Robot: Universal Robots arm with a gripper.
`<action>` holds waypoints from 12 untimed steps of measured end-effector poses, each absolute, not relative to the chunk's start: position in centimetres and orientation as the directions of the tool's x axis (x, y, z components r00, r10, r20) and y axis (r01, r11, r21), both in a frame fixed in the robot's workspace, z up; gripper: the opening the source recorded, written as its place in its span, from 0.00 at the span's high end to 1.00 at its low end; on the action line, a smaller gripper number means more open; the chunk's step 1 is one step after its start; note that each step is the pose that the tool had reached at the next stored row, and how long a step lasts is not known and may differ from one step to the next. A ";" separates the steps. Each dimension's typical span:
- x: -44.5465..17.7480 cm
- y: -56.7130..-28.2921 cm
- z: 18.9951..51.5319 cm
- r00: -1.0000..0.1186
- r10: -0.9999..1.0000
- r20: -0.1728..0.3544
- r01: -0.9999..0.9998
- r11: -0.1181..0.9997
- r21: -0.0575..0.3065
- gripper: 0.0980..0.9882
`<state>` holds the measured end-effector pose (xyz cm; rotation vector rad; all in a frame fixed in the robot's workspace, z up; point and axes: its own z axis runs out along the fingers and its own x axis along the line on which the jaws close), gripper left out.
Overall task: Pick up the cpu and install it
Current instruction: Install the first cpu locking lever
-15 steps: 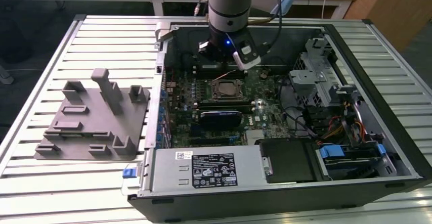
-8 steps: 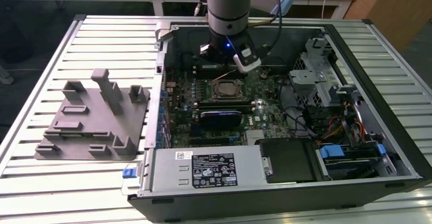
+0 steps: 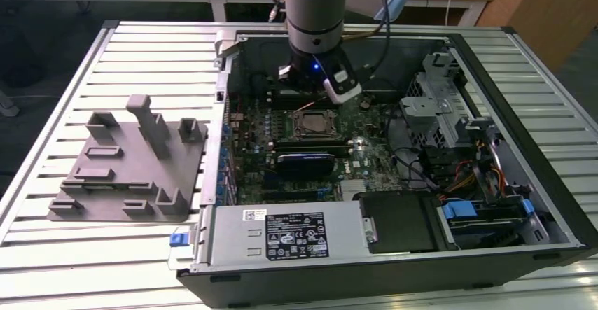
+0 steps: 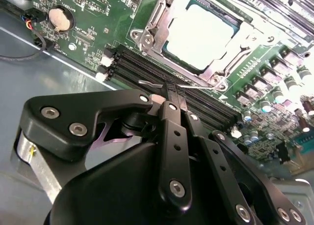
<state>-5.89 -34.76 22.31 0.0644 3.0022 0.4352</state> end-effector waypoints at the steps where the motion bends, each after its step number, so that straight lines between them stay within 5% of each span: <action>1: -5.9 -34.8 22.2 -0.993 0.057 -0.103 0.026 0.958 0.285 0.99; 12: -5.9 -34.8 21.8 -0.991 0.061 -0.119 0.025 0.959 0.284 0.99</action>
